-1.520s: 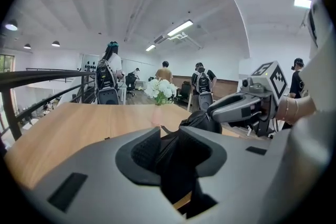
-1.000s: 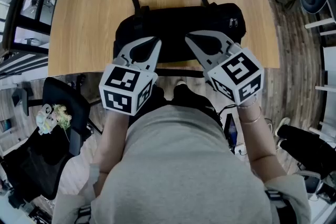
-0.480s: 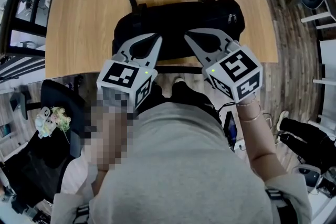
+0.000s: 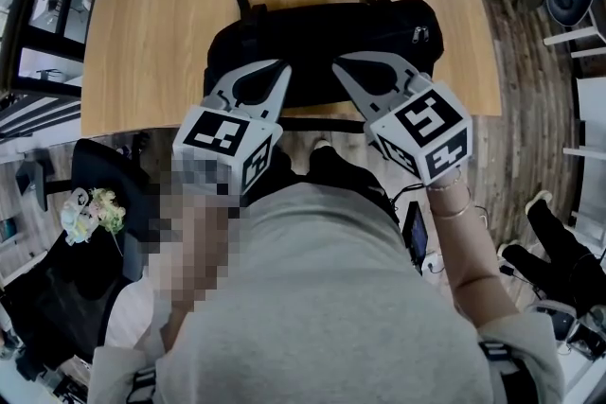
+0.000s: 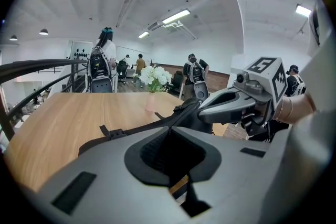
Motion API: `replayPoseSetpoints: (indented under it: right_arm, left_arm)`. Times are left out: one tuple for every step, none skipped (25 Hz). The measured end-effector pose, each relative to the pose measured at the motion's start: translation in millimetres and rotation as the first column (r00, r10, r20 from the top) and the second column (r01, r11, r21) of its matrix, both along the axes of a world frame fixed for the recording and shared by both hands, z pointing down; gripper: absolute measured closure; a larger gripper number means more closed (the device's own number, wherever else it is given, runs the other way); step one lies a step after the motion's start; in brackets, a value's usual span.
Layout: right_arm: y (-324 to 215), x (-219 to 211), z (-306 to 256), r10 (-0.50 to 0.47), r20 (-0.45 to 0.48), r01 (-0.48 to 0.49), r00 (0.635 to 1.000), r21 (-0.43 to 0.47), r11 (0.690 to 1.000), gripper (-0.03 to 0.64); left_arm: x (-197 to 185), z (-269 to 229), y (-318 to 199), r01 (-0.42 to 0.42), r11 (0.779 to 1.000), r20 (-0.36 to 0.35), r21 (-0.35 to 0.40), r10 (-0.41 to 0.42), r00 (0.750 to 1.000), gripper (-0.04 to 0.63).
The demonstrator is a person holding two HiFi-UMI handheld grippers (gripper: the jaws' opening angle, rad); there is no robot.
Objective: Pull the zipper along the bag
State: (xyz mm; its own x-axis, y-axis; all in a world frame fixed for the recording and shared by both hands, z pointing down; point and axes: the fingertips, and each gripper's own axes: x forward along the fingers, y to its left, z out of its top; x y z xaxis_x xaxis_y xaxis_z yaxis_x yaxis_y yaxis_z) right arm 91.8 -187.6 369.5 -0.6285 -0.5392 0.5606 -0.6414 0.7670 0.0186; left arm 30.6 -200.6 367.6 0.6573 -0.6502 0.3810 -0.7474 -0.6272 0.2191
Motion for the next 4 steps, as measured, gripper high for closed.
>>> replayPoseSetpoints:
  right_arm:
    - [0.1,-0.1,0.4,-0.001,0.000,0.001,1.000,-0.001,1.000,0.611]
    - [0.3,-0.2,0.7,-0.002,-0.001,0.002,1.000,-0.002,1.000,0.612]
    - [0.5,-0.3,1.0,-0.004,-0.001,0.004,1.000,-0.003,1.000,0.612]
    - [0.7,-0.5,1.2,-0.006,-0.002,0.006,1.000,-0.004,1.000,0.612]
  left_arm:
    - [-0.3,0.3,-0.1,0.001,1.000,0.000,-0.001,-0.001,1.000,0.568]
    - [-0.5,0.6,-0.3,0.001,1.000,0.000,-0.001,-0.001,1.000,0.568]
    - [-0.7,0.7,-0.5,0.002,1.000,0.001,-0.002,-0.002,1.000,0.568]
    - [-0.9,0.8,-0.8,0.002,1.000,0.001,-0.002,-0.002,1.000,0.568]
